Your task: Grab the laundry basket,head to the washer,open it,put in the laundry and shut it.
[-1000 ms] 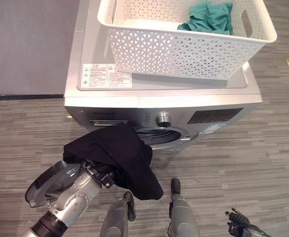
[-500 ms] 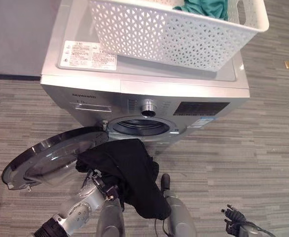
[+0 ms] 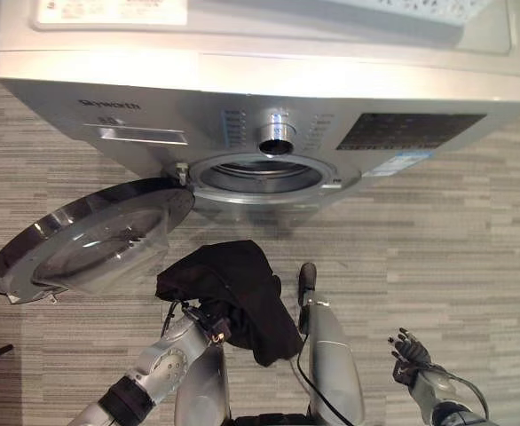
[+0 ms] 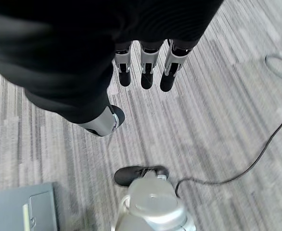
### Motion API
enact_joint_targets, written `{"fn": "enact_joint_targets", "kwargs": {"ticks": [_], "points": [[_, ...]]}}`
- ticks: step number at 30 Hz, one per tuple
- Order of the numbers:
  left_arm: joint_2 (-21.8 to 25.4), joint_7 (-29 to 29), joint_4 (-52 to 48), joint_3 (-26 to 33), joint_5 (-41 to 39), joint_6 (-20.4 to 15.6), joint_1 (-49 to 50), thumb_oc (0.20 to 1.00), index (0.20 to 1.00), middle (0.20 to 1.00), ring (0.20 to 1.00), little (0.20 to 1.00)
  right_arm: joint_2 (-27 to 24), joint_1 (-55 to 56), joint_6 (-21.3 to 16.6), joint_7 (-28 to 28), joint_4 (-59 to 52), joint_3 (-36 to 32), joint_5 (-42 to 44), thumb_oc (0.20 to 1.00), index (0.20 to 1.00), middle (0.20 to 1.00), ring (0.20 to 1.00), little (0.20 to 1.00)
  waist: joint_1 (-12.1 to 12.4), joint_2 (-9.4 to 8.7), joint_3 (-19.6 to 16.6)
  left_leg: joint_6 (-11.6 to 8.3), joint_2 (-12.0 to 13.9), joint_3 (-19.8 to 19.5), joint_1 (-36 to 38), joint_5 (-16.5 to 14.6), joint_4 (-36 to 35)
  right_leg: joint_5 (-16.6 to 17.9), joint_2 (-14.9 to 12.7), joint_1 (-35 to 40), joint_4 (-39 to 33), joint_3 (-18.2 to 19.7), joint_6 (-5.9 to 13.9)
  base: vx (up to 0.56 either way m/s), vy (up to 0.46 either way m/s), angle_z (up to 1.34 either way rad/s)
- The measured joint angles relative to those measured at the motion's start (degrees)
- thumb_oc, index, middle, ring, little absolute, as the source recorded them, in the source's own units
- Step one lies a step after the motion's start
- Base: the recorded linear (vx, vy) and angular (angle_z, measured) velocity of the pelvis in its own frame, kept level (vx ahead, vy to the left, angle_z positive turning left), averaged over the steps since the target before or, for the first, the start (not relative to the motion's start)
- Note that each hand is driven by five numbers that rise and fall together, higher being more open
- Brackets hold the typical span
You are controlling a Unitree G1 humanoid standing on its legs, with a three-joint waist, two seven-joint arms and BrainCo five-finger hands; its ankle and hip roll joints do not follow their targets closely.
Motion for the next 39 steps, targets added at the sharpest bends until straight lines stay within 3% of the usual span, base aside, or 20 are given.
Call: {"fn": "enact_joint_targets", "kwargs": {"ticks": [5, 11, 14, 16, 23, 25, 28, 33, 35, 39], "points": [[-4.1, 5.8, 4.6, 3.1, 5.9, -3.1, -4.9, 0.2, 0.2, 0.2, 0.2, 0.2, 2.0, 0.5, -0.2, -2.2, -4.7, 1.7, 0.6, 1.0, 1.0, 1.0, 1.0, 1.0, -1.1, 0.05, 0.2, 0.08, 0.6, -0.4, -2.5, -3.2, 6.3, -4.8, -0.2, -4.4, 9.7, 0.9, -0.51, 0.02, -0.054, -0.01], [-9.4, 11.8, 11.0, 4.5, 6.3, -6.0, -14.6, 0.2, 0.2, 0.2, 0.2, 0.2, 0.7, -0.2, -0.1, -6.2, -10.8, 7.2, -6.2, 1.0, 1.0, 1.0, 1.0, 1.0, -2.0, -0.39, 0.3, -0.24, 1.4, -0.7, -8.7, -3.6, 10.1, -5.5, 0.9, -11.2, 13.7, 1.7, -0.5, -0.01, -0.023, -0.06], [-13.1, 15.1, 17.3, 6.1, 4.2, -7.0, -21.6, 0.2, 0.2, 0.2, 0.2, 0.2, 0.4, -0.9, 0.0, -7.4, -14.3, 8.6, -7.3, 1.0, 1.0, 1.0, 1.0, 1.0, -4.3, -0.95, 0.5, -0.4, 1.8, -0.6, -11.2, -3.8, 11.4, -5.4, 1.1, -14.1, 14.9, 1.9, -0.56, 0.02, -0.011, -0.08], [-14.6, 15.7, 19.9, 6.9, 2.8, -7.4, -24.3, 0.2, 0.2, 0.2, 0.2, 0.2, 0.3, -1.0, 0.1, -7.8, -15.8, 9.1, -7.4, 1.0, 1.0, 1.0, 1.0, 1.0, -4.5, -1.17, 0.6, -0.51, 2.6, -0.4, -12.3, -4.3, 12.4, -5.5, 1.9, -15.3, 15.6, 2.2, -0.63, 0.06, -0.021, -0.2], [-16.1, 20.8, 35.7, 17.6, -6.3, -10.5, -36.9, 0.2, 0.2, 0.2, 0.2, 0.2, -1.6, -0.3, -0.4, -9.8, -26.0, 10.7, -7.6, 1.0, 1.0, 1.0, 1.0, 1.0, -8.3, -3.49, 0.5, -2.53, 6.6, -1.9, -19.4, -10.9, 25.0, -11.7, 5.4, -24.9, 30.2, 3.2, -2.55, 0.08, -0.012, -0.21], [-15.8, 22.0, 40.9, 20.9, -8.5, -11.5, -41.7, 0.2, 0.2, 0.2, 0.2, 0.2, -1.7, -1.1, -0.4, -10.2, -27.1, 11.0, -7.5, 1.0, 1.0, 1.0, 1.0, 1.0, -9.0, -4.16, 0.5, -2.88, 7.5, -2.1, -20.9, -11.4, 26.3, -12.3, 6.3, -26.9, 32.0, 3.2, -3.03, 0.08, 0.021, -0.16], [-12.2, 22.5, 50.6, 27.7, -13.4, -11.4, -50.2, 0.2, 0.2, 0.2, 0.2, 0.2, -2.5, -3.4, -0.6, -10.5, -27.6, 13.8, -7.1, 1.0, 1.0, 1.0, 1.0, 1.0, -10.6, -5.37, 0.4, -3.35, 9.9, -2.2, -22.6, -11.9, 27.0, -12.0, 8.9, -29.1, 31.8, 3.3, -3.22, 0.06, 0.02, -0.32], [1.9, 23.8, 56.0, 30.0, -15.7, -10.6, -57.3, 0.2, 0.2, 0.2, 0.2, 0.2, -3.0, -3.9, -1.3, -9.2, -27.6, 14.9, -4.9, 1.0, 1.0, 1.0, 1.0, 1.0, -11.1, -7.12, -0.1, -4.52, 14.7, -4.0, -26.3, -13.5, 28.6, -9.5, 14.7, -32.5, 29.2, 2.4, -3.68, 0.07, 0.037, -0.54], [6.4, 24.6, 57.4, 30.7, -16.8, -10.8, -58.9, 0.2, 0.2, 0.2, 0.2, 0.2, -3.2, -3.4, -1.4, -9.1, -27.5, 15.1, -4.9, 1.0, 1.0, 1.0, 1.0, 1.0, -11.2, -7.77, -0.2, -5.17, 15.8, -5.3, -27.3, -14.4, 29.6, -9.4, 15.7, -33.3, 29.1, 1.9, -3.94, 0.06, 0.053, -0.39], [8.6, 26.8, 58.2, 30.9, -16.9, -11.6, -61.6, 0.2, 0.2, 0.2, 0.2, 0.2, -3.6, -2.4, -1.0, -8.2, -25.2, 15.6, -4.9, 1.0, 1.0, 1.0, 1.0, 1.0, -10.8, -8.77, -0.6, -5.67, 17.3, -6.8, -28.6, -14.8, 30.4, -9.0, 17.1, -33.6, 28.7, 0.6, -4.42, 0.05, 0.034, -0.13]]}}
